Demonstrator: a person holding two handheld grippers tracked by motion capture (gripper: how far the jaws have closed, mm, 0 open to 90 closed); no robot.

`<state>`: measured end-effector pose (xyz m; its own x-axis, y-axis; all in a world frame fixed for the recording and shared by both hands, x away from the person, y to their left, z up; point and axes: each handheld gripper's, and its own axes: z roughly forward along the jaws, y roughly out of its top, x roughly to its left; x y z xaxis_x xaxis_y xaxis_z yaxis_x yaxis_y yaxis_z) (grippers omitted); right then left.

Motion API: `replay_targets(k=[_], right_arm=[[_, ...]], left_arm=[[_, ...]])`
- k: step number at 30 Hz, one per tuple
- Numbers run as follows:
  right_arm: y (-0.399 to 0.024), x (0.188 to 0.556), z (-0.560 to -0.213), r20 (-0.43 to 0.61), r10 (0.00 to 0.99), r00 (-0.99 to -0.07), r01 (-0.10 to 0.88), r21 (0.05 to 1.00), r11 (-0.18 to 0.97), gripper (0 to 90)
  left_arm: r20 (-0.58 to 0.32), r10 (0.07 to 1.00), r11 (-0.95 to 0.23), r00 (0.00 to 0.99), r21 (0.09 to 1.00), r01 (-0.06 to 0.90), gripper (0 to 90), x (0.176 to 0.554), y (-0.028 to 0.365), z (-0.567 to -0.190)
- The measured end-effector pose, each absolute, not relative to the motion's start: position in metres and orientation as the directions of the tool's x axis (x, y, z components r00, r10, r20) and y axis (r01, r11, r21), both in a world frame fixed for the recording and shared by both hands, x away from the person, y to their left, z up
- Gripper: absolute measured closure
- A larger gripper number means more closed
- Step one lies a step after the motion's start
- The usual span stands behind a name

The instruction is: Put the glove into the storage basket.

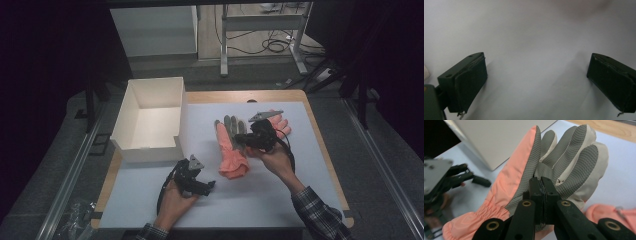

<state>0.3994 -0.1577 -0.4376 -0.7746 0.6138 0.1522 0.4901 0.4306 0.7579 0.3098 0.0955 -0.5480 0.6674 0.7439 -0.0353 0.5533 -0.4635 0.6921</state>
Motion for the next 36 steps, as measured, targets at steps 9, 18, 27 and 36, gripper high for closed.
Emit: replay_targets(k=[9, 18, 27, 36], right_arm=[[-0.174, 0.357, -0.453, 0.180, 0.619, -0.764, 0.511, 0.756, 0.410, 88.0], [-0.182, 0.327, -0.487, 0.213, 0.647, -0.732, 0.555, 0.738, 0.385, 88.0], [-0.184, 0.323, -0.506, 0.180, 0.663, -0.726, 0.550, 0.732, 0.403, 82.2], [-0.194, 0.331, -0.492, 0.141, 0.673, -0.726, 0.522, 0.749, 0.407, 63.1]], left_arm=[[-0.035, 0.745, -0.460, 0.666, 0.696, 0.551, 3.1, 0.310, 0.095, -0.548], [-0.035, 0.744, -0.462, 0.667, 0.694, 0.552, 3.1, 0.310, 0.095, -0.548], [-0.034, 0.743, -0.464, 0.668, 0.693, 0.552, 3.1, 0.310, 0.095, -0.548], [-0.036, 0.745, -0.461, 0.667, 0.695, 0.552, 3.1, 0.310, 0.095, -0.548]])
